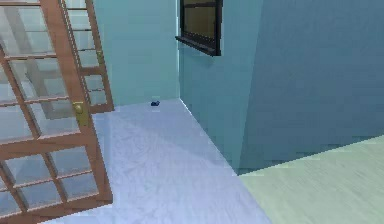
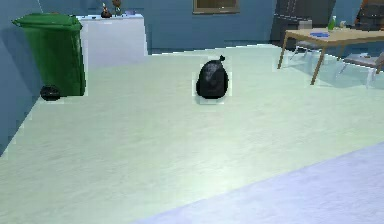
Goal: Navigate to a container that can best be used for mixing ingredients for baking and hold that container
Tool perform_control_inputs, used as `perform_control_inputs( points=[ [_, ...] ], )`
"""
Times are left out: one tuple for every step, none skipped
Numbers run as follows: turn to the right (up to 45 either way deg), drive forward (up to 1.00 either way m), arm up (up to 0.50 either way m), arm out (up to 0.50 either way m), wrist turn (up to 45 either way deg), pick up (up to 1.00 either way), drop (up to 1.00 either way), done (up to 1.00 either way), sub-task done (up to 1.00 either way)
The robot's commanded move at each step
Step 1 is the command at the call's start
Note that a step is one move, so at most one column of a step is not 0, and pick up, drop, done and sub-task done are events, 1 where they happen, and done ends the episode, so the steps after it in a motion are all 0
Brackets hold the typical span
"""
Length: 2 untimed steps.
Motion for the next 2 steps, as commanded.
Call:
perform_control_inputs(
  points=[
    [0.0, 0.1, 0.0, 0.0, 0.0, 0.0, 0.0, 0.0, 0.0],
    [-45.0, 0.0, 0.0, 0.0, 0.0, 0.0, 0.0, 0.0, 0.0]
  ],
)
